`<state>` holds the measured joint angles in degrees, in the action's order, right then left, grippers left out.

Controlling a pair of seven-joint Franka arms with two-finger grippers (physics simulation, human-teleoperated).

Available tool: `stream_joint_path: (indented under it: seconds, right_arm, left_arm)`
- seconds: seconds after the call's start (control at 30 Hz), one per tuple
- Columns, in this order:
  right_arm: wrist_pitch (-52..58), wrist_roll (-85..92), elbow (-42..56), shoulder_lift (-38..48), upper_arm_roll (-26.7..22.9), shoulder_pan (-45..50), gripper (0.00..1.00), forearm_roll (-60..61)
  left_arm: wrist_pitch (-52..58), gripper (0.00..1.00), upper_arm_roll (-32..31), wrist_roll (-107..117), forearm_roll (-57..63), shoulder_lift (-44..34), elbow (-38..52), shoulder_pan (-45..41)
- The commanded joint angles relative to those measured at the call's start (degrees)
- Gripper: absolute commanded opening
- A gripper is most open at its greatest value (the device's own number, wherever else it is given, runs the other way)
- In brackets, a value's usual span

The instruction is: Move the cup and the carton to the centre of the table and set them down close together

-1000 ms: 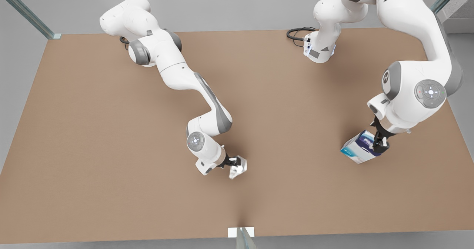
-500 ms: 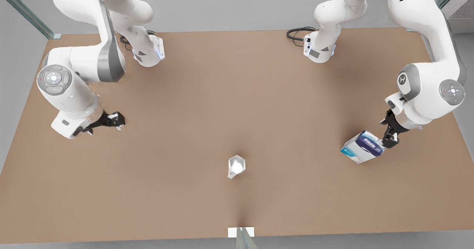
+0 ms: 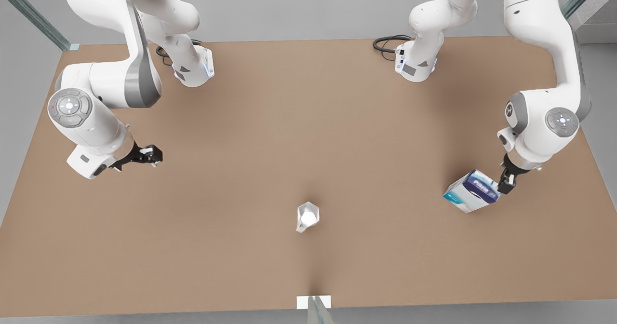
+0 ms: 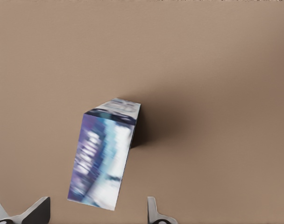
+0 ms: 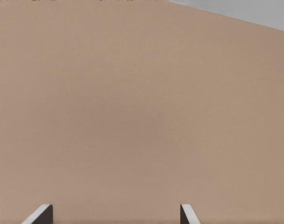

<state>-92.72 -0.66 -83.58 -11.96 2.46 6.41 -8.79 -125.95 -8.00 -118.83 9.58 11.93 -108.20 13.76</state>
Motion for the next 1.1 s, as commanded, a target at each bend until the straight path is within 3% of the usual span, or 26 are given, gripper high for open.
stream_joint_path:
  seconds: [0.0,1.07]
  right_arm:
    - [0.0,-0.04,0.0,0.0,0.0,0.0,1.0,0.0]
    - [-0.36,0.05,0.0,-0.26,0.0,-0.09,1.0,0.09]
  left_arm:
    - [0.0,1.0,0.0,0.0,-3.69,0.29,-0.08,-0.05]
    - [-5.27,1.0,0.0,-6.32,0.53,3.19,-5.09,-1.19]
